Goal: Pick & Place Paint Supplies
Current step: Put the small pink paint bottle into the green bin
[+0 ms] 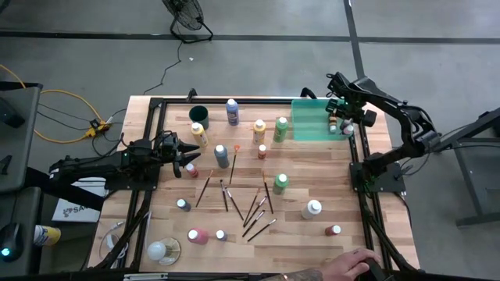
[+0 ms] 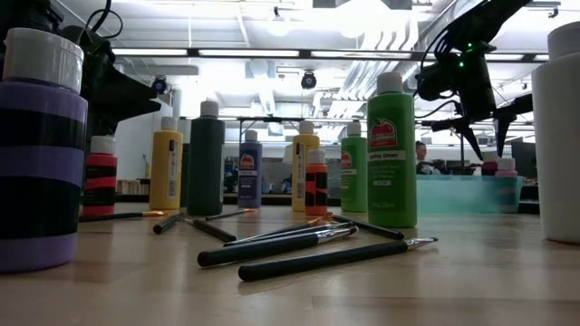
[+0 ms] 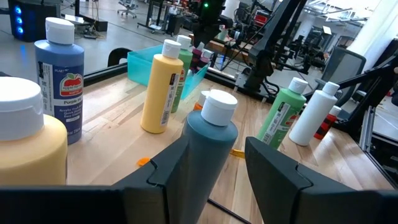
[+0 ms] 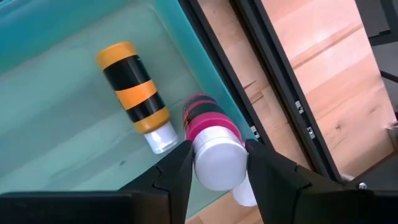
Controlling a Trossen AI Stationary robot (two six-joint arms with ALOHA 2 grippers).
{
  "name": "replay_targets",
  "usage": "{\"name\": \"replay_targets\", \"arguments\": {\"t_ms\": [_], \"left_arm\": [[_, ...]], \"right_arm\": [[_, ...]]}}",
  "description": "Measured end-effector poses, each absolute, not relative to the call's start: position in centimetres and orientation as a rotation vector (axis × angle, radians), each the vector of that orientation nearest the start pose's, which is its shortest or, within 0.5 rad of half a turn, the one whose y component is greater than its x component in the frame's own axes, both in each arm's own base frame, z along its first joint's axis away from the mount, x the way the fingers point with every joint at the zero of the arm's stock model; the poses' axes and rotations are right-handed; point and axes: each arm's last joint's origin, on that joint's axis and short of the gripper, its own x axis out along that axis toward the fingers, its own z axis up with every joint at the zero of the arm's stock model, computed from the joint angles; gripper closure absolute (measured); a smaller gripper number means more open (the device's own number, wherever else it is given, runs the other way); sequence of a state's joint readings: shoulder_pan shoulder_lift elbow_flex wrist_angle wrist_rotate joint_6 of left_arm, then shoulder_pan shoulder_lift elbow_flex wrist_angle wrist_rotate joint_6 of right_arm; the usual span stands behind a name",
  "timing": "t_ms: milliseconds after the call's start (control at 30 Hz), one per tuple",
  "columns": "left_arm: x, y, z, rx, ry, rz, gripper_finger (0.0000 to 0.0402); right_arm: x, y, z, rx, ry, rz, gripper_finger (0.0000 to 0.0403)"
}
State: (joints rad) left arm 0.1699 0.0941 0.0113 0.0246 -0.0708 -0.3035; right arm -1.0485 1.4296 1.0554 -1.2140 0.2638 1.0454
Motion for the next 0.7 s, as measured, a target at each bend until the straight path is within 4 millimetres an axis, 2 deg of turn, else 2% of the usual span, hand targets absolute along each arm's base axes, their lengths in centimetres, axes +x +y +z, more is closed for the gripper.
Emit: {"name": "replay_targets", "arguments": {"t_ms": [700], "left_arm": [[10.09, 1.94, 16.22, -0.305, 0.021, 0.248, 0.0250]], "right_arm": [[10.83, -20.47, 23.56, 1.307, 0.924, -1.836, 0.0262]]}}
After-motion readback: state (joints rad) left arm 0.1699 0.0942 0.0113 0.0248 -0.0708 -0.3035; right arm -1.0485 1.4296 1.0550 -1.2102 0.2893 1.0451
